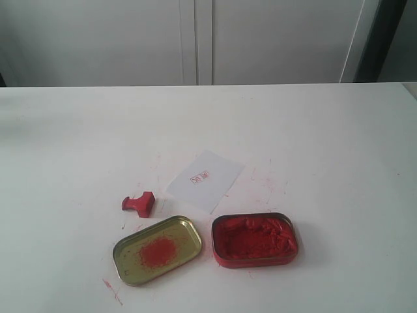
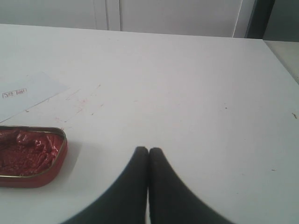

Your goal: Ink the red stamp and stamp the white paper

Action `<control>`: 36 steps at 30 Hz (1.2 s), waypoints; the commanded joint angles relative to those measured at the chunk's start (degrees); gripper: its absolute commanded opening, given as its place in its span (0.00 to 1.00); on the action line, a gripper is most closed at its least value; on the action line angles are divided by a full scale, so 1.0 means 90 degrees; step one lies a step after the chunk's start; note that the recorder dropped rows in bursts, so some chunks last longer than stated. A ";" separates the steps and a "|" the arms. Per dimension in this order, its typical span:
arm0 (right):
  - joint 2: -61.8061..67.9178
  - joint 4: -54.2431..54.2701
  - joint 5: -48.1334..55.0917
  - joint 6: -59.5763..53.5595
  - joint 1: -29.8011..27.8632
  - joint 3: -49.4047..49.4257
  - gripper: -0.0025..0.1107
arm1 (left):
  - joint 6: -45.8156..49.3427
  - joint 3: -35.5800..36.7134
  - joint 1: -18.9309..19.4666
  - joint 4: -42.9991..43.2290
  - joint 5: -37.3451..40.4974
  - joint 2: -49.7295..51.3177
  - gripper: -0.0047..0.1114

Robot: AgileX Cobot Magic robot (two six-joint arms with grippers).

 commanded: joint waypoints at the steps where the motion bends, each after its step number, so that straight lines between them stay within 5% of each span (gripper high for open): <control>1: -0.0029 -0.0015 -0.0104 0.0012 -0.0023 0.0032 0.02 | -0.0057 0.0585 0.0027 -0.0107 -0.0508 -0.0190 0.04; 24: -0.0029 -0.0015 -0.0104 0.0012 -0.0023 0.0032 0.02 | -0.0057 0.2167 0.0027 -0.0176 -0.1389 -0.0887 0.04; 36: -0.0029 -0.0015 -0.0104 0.0012 -0.0023 0.0032 0.02 | -0.0034 0.2198 0.0027 -0.0207 -0.1391 -0.1086 0.04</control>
